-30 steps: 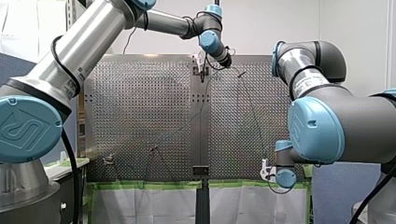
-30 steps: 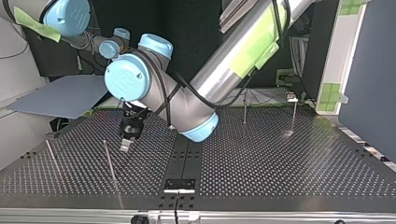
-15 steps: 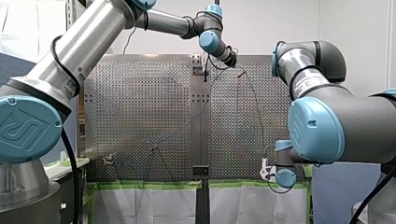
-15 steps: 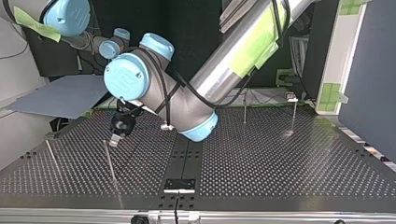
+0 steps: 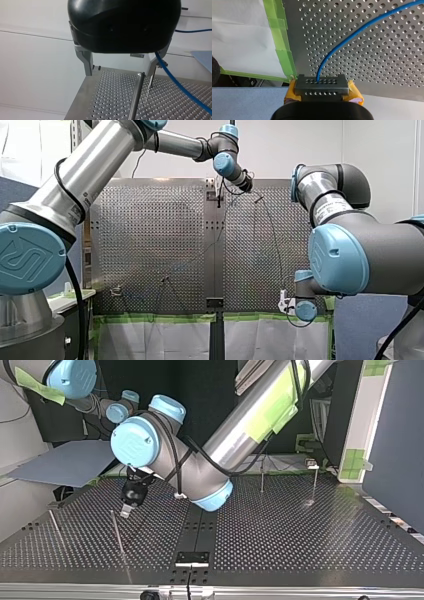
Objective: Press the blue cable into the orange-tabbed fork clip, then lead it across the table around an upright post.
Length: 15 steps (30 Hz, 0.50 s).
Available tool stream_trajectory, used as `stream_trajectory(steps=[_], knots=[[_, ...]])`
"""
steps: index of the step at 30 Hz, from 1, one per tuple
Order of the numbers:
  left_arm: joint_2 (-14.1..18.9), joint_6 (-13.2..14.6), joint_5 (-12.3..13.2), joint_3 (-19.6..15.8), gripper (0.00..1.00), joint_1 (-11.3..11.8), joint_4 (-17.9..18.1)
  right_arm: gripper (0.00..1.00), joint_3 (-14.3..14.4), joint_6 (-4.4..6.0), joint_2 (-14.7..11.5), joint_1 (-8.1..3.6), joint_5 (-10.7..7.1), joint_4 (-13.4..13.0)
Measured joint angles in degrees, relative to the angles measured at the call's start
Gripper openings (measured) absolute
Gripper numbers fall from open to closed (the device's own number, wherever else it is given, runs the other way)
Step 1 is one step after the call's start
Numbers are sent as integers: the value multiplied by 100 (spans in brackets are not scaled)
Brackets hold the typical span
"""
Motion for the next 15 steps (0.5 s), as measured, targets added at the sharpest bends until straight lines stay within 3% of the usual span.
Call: stream_trajectory(steps=[15], knots=[[0,-215,-629,-6,100,-7,-143,0,0,-1,0,2,-4,5]])
